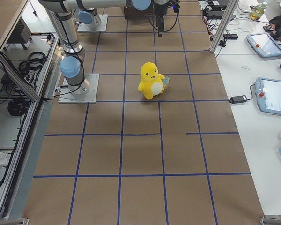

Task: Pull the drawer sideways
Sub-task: 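Keep pulling the drawer open with the left gripper toward the table center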

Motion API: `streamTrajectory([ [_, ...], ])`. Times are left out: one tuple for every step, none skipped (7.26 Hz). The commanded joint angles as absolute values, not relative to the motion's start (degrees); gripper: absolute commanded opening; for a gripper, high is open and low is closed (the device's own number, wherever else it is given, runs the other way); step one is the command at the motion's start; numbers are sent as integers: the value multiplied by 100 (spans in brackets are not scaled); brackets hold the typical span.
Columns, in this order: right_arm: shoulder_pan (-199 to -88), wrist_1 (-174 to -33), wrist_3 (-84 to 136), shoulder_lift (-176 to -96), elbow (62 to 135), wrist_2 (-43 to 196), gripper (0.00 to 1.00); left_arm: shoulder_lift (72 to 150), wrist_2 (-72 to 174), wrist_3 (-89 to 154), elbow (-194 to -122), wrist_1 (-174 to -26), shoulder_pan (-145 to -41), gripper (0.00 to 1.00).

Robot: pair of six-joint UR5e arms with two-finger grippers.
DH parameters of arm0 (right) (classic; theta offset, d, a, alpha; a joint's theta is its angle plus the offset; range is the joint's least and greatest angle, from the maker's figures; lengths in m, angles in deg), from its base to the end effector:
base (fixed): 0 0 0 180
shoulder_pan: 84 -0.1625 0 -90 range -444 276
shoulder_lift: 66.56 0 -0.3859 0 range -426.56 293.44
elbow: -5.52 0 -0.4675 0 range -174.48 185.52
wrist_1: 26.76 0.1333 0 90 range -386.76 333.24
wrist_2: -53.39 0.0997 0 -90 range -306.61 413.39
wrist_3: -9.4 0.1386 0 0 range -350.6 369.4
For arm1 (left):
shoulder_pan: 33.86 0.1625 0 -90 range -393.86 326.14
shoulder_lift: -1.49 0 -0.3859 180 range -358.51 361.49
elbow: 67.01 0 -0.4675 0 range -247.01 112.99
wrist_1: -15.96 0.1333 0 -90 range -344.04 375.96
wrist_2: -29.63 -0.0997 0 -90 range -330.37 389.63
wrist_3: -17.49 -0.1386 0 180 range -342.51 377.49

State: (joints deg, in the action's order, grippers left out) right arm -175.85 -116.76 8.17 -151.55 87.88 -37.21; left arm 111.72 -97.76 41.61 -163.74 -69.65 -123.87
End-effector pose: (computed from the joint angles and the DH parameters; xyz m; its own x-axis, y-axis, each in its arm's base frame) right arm 0.1514 -0.6021 0.4345 -0.9985 -0.0532 0.0114 -0.0537 0.9975 -0.0457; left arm -0.0492 -0.5999 0.1727 -0.7252 -0.1645 -0.6686 -0.3245 0.9381 0.1212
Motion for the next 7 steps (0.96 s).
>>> streamTrajectory([
  [-17585,-11676,808,-15155,8787,-3723,100,11205,-9773,4227,-16342,-6991,-12447,0],
  [-17585,-11676,817,-15155,8787,-3714,100,11214,-9773,4314,-16342,-7000,-12465,0],
  [-17585,-11676,817,-15155,8787,-3714,100,11214,-9773,4315,-16334,-7035,-12474,0],
  [-17585,-11676,817,-15155,8787,-3723,100,11223,-9764,4333,-16299,-7035,-12517,0],
  [-17585,-11676,817,-15155,8787,-3723,100,11232,-9755,4402,-16290,-7070,-12535,0],
  [-17585,-11676,817,-15155,8787,-3714,100,11275,-9711,4420,-16264,-7079,-12561,0],
  [-17585,-11676,817,-15155,8787,-3723,100,11319,-9702,4429,-16185,-7114,-12622,0],
])
